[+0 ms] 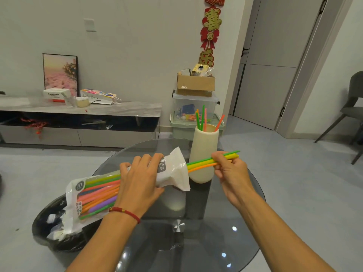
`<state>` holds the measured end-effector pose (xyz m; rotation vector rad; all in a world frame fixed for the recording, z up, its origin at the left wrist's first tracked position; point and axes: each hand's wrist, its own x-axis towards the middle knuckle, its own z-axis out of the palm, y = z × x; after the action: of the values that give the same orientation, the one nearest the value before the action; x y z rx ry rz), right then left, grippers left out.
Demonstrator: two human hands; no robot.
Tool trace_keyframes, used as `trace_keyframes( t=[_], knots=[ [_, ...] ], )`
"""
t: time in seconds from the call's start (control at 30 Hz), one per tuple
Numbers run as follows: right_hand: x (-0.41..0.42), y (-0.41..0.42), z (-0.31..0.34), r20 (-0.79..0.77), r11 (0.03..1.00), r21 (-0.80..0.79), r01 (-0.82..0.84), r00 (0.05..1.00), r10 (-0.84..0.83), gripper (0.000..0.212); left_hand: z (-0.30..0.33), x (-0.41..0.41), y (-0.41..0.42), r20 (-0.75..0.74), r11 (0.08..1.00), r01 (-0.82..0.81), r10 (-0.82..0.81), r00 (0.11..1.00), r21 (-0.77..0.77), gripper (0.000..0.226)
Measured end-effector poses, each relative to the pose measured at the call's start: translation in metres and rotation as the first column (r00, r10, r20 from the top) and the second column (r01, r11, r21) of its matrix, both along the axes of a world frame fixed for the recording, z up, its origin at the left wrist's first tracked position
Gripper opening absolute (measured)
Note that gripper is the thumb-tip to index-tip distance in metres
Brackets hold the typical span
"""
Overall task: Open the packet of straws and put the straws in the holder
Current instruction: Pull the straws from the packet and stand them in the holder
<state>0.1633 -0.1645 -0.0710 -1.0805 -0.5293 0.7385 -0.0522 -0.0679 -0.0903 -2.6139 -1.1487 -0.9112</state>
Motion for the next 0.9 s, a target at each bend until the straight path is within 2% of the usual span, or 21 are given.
trace_keyframes(
  t=[0.13, 0.23, 0.33, 0.43, 0.6, 0.7, 0.9],
  knots=[
    [-0.016, 0.003, -0.007, -0.164, 0.994, 0.068, -0.083, 0.982, 0.093, 0.022, -0.003, 0.010, -0.006, -0.018, 0.999, 0.045, -0.046, 0.999, -0.012, 0.057],
    [-0.029, 0.006, -0.012, -0.207, 0.992, 0.071, -0.105, 0.971, 0.117, 0.042, -0.003, 0.015, -0.010, -0.005, 0.997, 0.066, -0.067, 0.998, -0.031, 0.058],
    [-0.036, 0.008, -0.013, -0.121, 0.992, -0.046, -0.117, 0.986, 0.111, 0.024, -0.004, 0.018, -0.013, -0.022, 0.996, 0.087, -0.088, 0.996, -0.024, 0.058],
    [-0.030, 0.008, -0.003, 0.012, 0.996, -0.091, -0.007, 1.000, 0.009, 0.024, -0.003, 0.017, -0.013, -0.004, 0.996, 0.082, -0.082, 0.997, -0.039, 0.058],
    [0.011, -0.003, 0.024, 0.117, 0.987, 0.042, 0.157, 0.980, -0.161, 0.035, 0.002, 0.007, 0.000, 0.047, 0.998, 0.045, -0.043, 0.998, -0.051, 0.059],
    [0.038, -0.010, 0.040, 0.102, 0.958, 0.131, 0.253, 0.958, -0.267, 0.041, 0.004, 0.001, 0.008, 0.060, 0.995, 0.008, -0.002, 0.998, -0.094, 0.056],
    [0.070, -0.013, 0.078, 0.031, 0.875, 0.247, 0.417, 0.899, -0.438, 0.032, 0.004, -0.005, 0.019, 0.100, 0.990, -0.053, 0.066, 0.993, -0.129, 0.060]
  ],
)
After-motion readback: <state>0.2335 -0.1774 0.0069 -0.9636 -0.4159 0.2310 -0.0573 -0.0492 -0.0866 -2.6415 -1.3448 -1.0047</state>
